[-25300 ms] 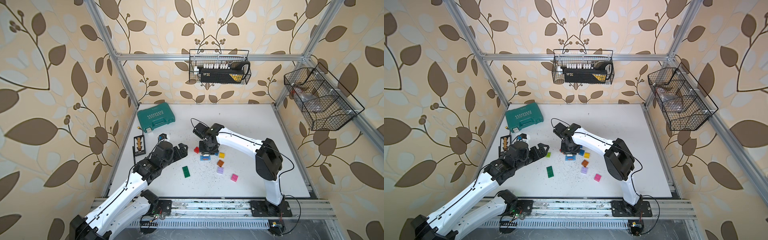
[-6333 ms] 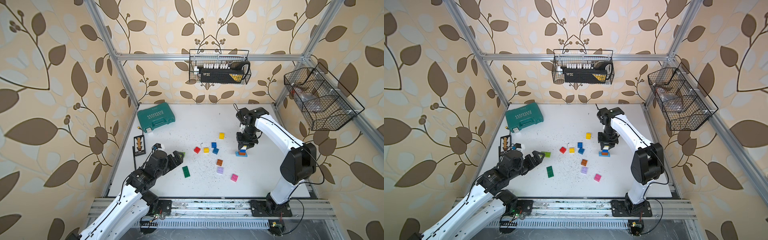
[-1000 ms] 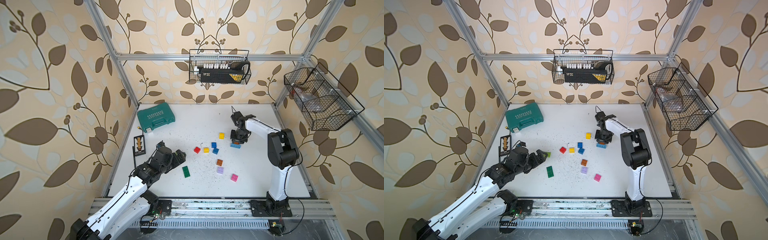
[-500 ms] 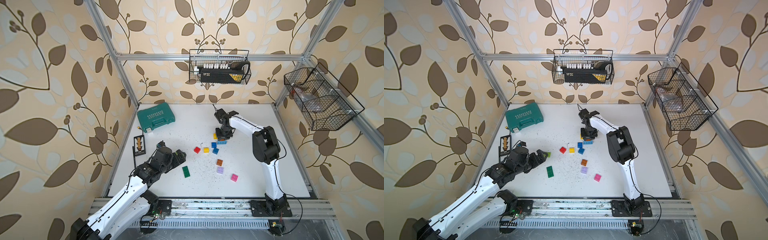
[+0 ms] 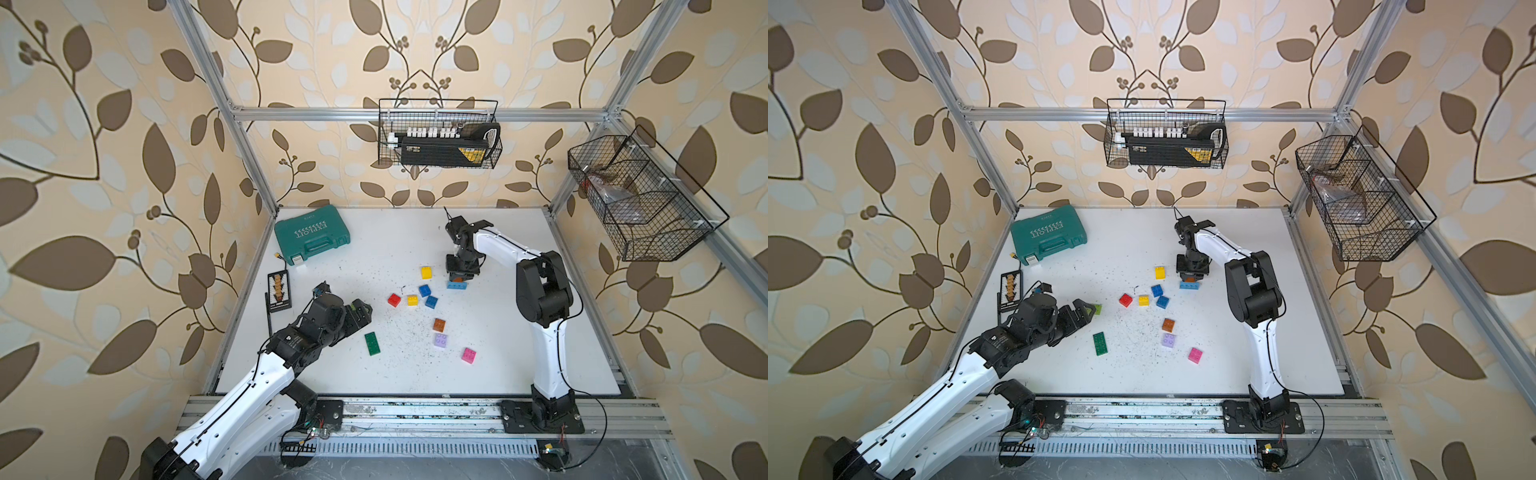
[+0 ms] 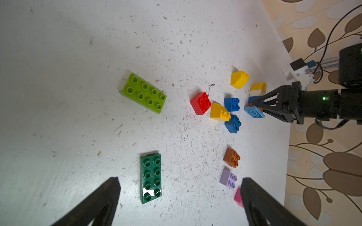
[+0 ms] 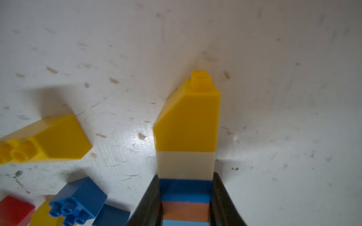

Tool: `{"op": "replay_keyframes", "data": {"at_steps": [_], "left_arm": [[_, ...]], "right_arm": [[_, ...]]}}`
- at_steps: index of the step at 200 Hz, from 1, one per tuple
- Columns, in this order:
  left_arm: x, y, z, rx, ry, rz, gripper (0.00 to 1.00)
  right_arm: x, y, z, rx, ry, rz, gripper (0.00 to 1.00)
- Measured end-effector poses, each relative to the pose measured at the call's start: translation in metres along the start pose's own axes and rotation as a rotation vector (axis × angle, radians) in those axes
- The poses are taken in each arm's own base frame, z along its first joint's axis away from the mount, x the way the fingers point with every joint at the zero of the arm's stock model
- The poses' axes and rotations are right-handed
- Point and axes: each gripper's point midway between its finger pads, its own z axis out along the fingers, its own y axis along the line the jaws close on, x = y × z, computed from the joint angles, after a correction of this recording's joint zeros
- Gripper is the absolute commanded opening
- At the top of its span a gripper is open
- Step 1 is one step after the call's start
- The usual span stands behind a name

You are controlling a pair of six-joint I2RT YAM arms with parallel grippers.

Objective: Assemble the number 1 with lego
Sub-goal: Move the lego brick at the center of the board, then adjust the lego brick at the center of the board.

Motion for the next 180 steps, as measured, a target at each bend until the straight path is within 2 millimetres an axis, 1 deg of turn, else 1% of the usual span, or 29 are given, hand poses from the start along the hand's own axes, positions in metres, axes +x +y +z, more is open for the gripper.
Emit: {"op": "replay_keyframes", "data": {"at_steps": [8,18,38,52,65,73,84,90,95,99,101,113,122,130,136,146,152,159,171,180], "left_arm": [[0.0,0.0,0.0,0.0,0.0,0.0,0.99],[0.0,0.0,0.0,0.0,0.0,0.0,0.99],[0.0,0.0,0.0,0.0,0.0,0.0,0.99],[0.0,0.0,0.0,0.0,0.0,0.0,0.99],[0.0,0.0,0.0,0.0,0.0,0.0,0.99],[0.0,0.0,0.0,0.0,0.0,0.0,0.99],[0.0,0.0,0.0,0.0,0.0,0.0,0.99],[0.0,0.0,0.0,0.0,0.001,0.0,0.99],[0.0,0.0,0.0,0.0,0.001,-0.001,0.99],[0.0,0.0,0.0,-0.001,0.001,-0.001,0.99],[0.0,0.0,0.0,-0.001,0.001,-0.001,0.99],[0.0,0.002,0.001,-0.007,0.001,-0.005,0.99],[0.001,0.004,0.001,-0.018,0.008,-0.009,0.99],[0.002,0.006,0.003,-0.035,0.019,-0.013,0.99],[0.004,0.008,0.003,-0.048,0.027,-0.017,0.99],[0.006,0.01,0.005,-0.07,0.047,-0.025,0.99],[0.007,0.01,0.006,-0.08,0.061,-0.027,0.99],[0.009,0.01,0.006,-0.091,0.078,-0.031,0.99],[0.011,0.011,0.009,-0.115,0.101,-0.039,0.99],[0.013,0.013,0.012,-0.139,0.121,-0.051,0.98]], "right_arm": [[-0.001,-0.004,0.0,0.005,0.0,0.009,0.36],[-0.002,-0.005,0.0,0.005,-0.001,0.009,0.41],[0.001,-0.002,0.001,0.002,0.005,-0.001,0.55],[0.004,0.0,0.001,-0.004,0.011,-0.003,0.61],[0.007,0.002,-0.005,-0.017,0.007,0.001,0.68],[0.008,0.003,-0.013,-0.03,-0.006,0.008,0.69],[0.01,0.002,-0.028,-0.044,-0.036,0.021,0.77],[0.011,0.0,-0.04,-0.053,-0.063,0.033,0.82],[0.013,-0.002,-0.051,-0.06,-0.09,0.048,0.87],[0.014,-0.003,-0.06,-0.07,-0.116,0.046,0.97],[0.015,-0.004,-0.064,-0.071,-0.127,0.059,0.99],[0.021,-0.013,-0.092,-0.094,-0.221,0.089,1.0],[0.029,-0.025,-0.111,-0.103,-0.3,0.15,0.99],[0.036,-0.036,-0.123,-0.115,-0.353,0.205,1.0],[0.041,-0.043,-0.127,-0.13,-0.379,0.241,1.0],[0.049,-0.053,-0.124,-0.16,-0.398,0.293,0.99],[0.053,-0.057,-0.118,-0.18,-0.392,0.318,0.98],[0.059,-0.06,-0.105,-0.194,-0.374,0.346,0.98],[0.072,-0.055,-0.083,-0.21,-0.334,0.355,0.97],[0.086,-0.044,-0.07,-0.217,-0.302,0.333,0.93]]}}
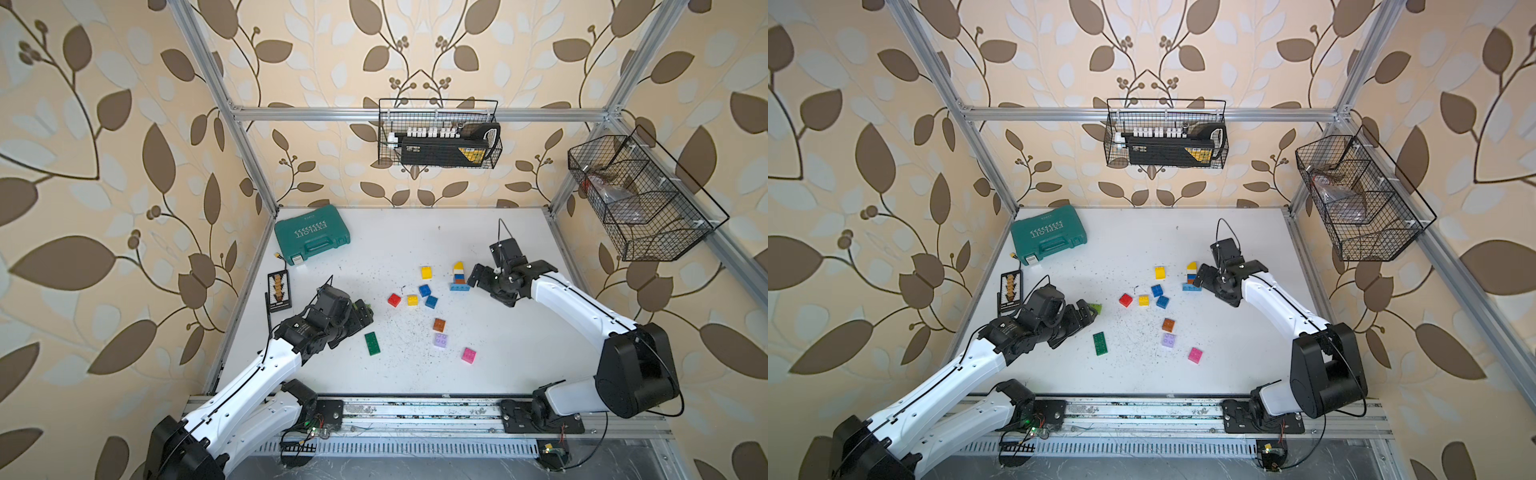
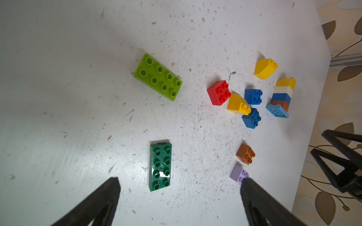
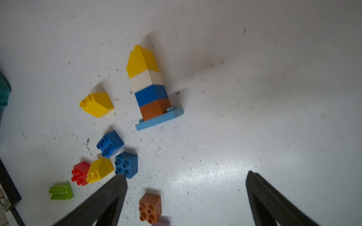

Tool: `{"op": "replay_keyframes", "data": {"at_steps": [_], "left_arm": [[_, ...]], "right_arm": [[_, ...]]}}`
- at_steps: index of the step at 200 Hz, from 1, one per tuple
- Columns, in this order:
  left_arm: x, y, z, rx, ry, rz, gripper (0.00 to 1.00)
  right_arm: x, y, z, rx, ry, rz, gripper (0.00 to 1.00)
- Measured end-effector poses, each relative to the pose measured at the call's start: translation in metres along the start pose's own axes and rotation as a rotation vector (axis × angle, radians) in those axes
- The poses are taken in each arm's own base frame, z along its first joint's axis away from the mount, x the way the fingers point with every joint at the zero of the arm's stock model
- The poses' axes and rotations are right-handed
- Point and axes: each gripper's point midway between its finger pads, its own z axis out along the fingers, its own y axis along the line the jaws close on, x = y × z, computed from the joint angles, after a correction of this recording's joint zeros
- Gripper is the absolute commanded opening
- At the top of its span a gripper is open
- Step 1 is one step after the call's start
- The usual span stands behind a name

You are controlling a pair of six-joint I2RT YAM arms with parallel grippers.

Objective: Assemble the number 1 with lego
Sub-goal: Adjust the lego brick at the center of the board.

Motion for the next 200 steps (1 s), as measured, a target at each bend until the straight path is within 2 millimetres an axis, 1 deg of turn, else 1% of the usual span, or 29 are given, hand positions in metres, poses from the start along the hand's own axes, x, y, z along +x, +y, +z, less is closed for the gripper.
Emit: {"op": "replay_keyframes", "data": {"at_steps": [12,15,30,44,57,62,73,84,96,107,125,145,160,177,200], "left_arm": [[0.006,0.005,0.008,-0.043,0.039,-0.021,0.98],[0.007,0.007,0.01,-0.056,0.048,-0.025,0.98],[0.023,0.015,0.022,-0.127,0.103,-0.033,0.99],[0.042,0.019,0.031,-0.183,0.153,-0.011,0.99],[0.057,0.017,0.037,-0.228,0.19,0.017,0.99],[0.061,0.015,0.04,-0.239,0.199,0.023,0.99],[0.067,0.009,0.045,-0.253,0.211,0.028,0.99],[0.069,0.005,0.052,-0.257,0.212,0.014,0.99],[0.071,0.005,0.059,-0.265,0.213,-0.008,0.99],[0.072,0.006,0.064,-0.273,0.213,-0.026,0.99],[0.074,0.008,0.071,-0.288,0.216,-0.034,0.99],[0.074,0.008,0.076,-0.295,0.218,-0.03,0.99],[0.074,0.008,0.078,-0.307,0.224,-0.023,0.99],[0.075,0.008,0.08,-0.327,0.235,-0.015,0.99],[0.077,0.006,0.082,-0.359,0.265,0.008,0.99]], "right_arm": [[0.023,0.014,0.004,-0.01,0.02,-0.059,0.93],[0.03,0.021,0.003,-0.02,0.022,-0.083,0.93],[0.047,0.048,-0.005,-0.059,-0.017,-0.181,0.94],[0.053,0.065,-0.019,-0.1,-0.064,-0.231,0.95],[0.046,0.072,-0.035,-0.14,-0.125,-0.228,0.97],[0.042,0.073,-0.041,-0.153,-0.15,-0.22,0.99],[0.034,0.072,-0.053,-0.181,-0.205,-0.2,0.99],[0.027,0.067,-0.065,-0.2,-0.262,-0.177,1.0],[0.022,0.06,-0.073,-0.217,-0.313,-0.155,1.0],[0.018,0.054,-0.077,-0.229,-0.347,-0.134,0.99],[0.012,0.047,-0.075,-0.231,-0.37,-0.093,0.99],[0.004,0.047,-0.067,-0.216,-0.372,-0.071,1.0],[0.0,0.049,-0.059,-0.195,-0.361,-0.074,1.0],[0.0,0.057,-0.051,-0.189,-0.33,-0.086,1.0],[0.001,0.061,-0.049,-0.196,-0.315,-0.1,0.99]]}}
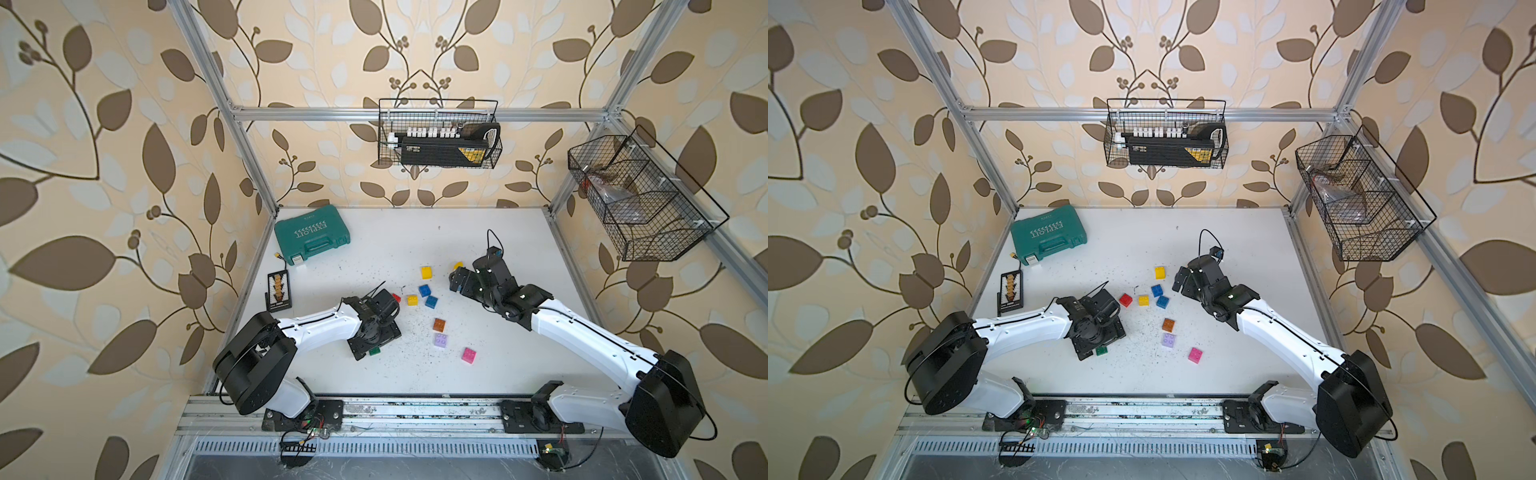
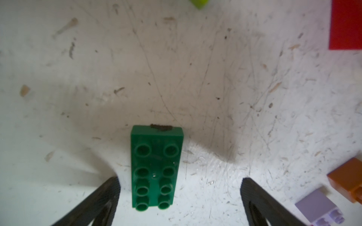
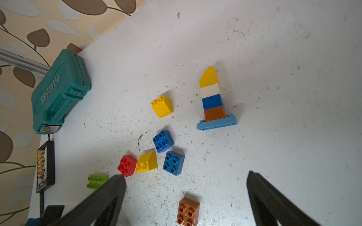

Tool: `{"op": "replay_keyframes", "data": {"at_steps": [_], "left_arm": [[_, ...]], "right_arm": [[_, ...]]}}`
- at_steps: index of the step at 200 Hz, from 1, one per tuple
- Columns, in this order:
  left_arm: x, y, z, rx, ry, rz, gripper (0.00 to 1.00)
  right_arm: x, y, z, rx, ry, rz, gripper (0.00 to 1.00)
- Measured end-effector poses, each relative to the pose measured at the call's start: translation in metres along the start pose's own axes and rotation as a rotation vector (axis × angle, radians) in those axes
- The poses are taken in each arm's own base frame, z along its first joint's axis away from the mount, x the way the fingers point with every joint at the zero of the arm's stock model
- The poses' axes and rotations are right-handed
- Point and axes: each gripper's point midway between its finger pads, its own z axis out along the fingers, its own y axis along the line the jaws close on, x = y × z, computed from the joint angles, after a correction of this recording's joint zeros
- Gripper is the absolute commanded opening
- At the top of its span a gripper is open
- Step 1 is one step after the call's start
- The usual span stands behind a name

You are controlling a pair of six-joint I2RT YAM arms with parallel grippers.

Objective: Assemble the number 1 with lego
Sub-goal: Adjust the lego brick at the center of the board.

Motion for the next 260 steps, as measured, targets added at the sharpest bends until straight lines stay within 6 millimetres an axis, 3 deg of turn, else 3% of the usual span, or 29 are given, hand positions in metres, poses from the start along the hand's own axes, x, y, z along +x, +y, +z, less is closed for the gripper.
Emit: {"op": "replay_keyframes", "data": {"at_steps": [24,62,83,111,127,151,182,201,227,260], "left_arm": [[0.0,-0.01,0.003,-0.022,0.029,0.023,0.99],[-0.007,-0.062,0.004,0.109,0.032,0.064,0.98],[-0.006,-0.076,0.003,0.153,0.03,0.087,0.98],[-0.004,-0.075,0.002,0.152,0.025,0.105,0.98],[-0.003,-0.063,-0.003,0.137,0.017,0.108,0.99],[-0.002,-0.043,-0.027,0.132,-0.022,0.121,0.99],[-0.008,-0.034,-0.055,0.144,-0.089,0.174,0.99],[-0.01,-0.025,-0.048,0.09,-0.082,0.22,0.98],[-0.015,-0.019,-0.024,-0.003,-0.037,0.288,0.97],[-0.027,-0.033,-0.011,-0.058,-0.015,0.391,0.97]], "right_arm": [[-0.005,0.004,-0.004,-0.021,-0.018,0.005,1.0],[-0.007,0.005,-0.007,-0.029,-0.025,0.007,0.99],[-0.006,0.004,-0.007,-0.024,-0.021,0.006,0.99],[-0.006,0.004,-0.008,-0.025,-0.022,0.008,0.99],[-0.006,0.003,-0.01,-0.031,-0.027,0.012,1.0],[-0.006,0.002,-0.013,-0.037,-0.032,0.017,1.0],[-0.004,0.001,-0.011,-0.034,-0.03,0.017,0.99],[-0.002,0.0,-0.008,-0.03,-0.02,0.015,1.0],[0.002,-0.001,-0.004,-0.024,-0.004,0.011,1.0],[0.005,-0.001,-0.001,-0.02,0.013,0.007,0.99]]}}
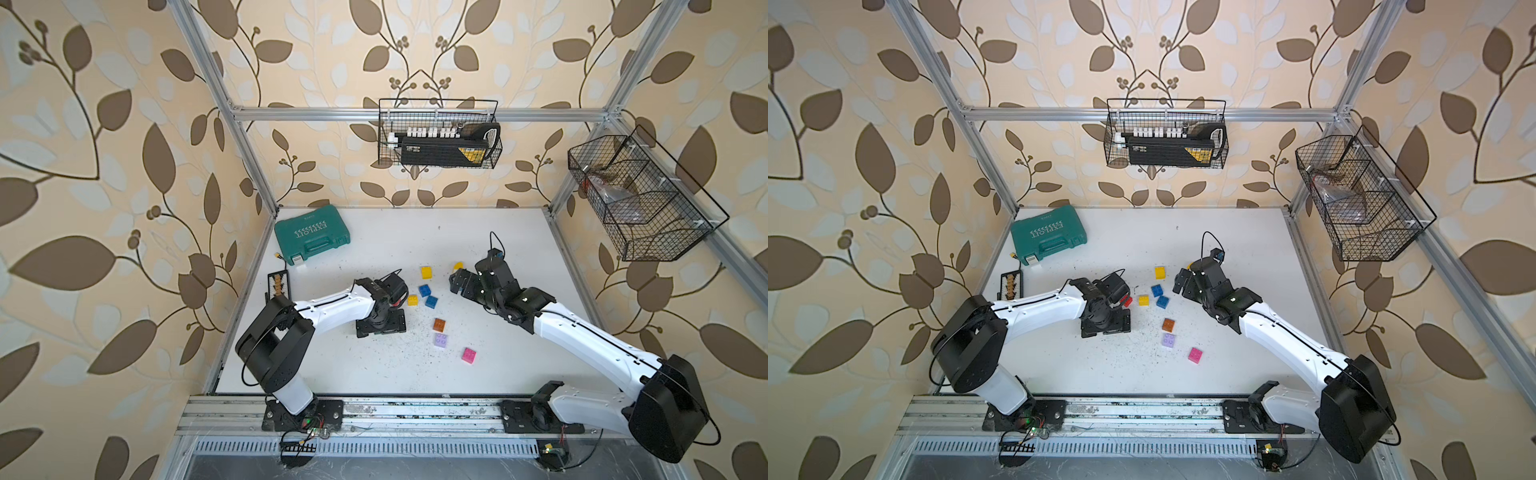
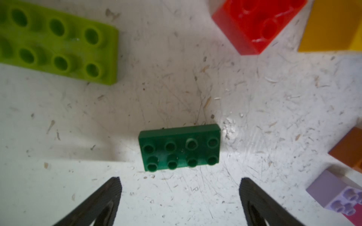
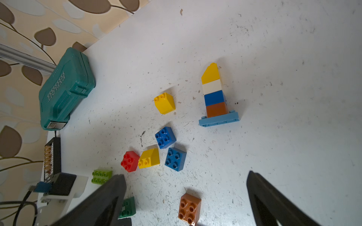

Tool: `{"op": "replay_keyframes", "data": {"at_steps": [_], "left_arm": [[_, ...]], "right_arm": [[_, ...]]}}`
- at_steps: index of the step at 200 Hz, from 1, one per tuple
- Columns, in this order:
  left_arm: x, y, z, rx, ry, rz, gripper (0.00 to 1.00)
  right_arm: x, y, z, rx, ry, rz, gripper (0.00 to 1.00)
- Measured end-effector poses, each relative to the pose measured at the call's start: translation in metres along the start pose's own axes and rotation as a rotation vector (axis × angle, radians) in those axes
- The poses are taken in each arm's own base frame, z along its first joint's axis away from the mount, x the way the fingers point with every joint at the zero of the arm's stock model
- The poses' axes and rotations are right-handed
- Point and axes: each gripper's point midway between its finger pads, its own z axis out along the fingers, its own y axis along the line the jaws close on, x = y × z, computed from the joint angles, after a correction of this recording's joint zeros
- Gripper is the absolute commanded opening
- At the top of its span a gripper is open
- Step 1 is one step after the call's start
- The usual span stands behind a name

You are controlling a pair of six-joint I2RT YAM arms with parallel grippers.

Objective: Assemble the number 1 with lego
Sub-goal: Adjust the lego brick at the center of the board.

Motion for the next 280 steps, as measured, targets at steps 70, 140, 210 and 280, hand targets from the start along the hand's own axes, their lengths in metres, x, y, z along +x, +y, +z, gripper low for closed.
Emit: {"op": "replay_keyframes", "data": {"at_steps": [70,140,210,280], "left_arm": [[-0.015,0.009,0.017,-0.006,0.032,0.039,0.84],[-0.006,-0.004,0.02,0.029,0.054,0.061,0.65],[0.009,-0.037,0.02,0.073,0.082,0.106,0.59],[0.01,-0.032,0.015,0.024,0.108,0.053,0.99]], "right_arm": [[0.003,0.0,0.005,0.007,0.016,-0.006,0.99],[0.001,0.003,0.009,0.01,0.019,-0.011,1.0],[0.003,0.003,0.01,0.011,0.026,-0.014,1.0],[0.004,0.005,0.01,0.001,0.035,-0.02,0.99]]}}
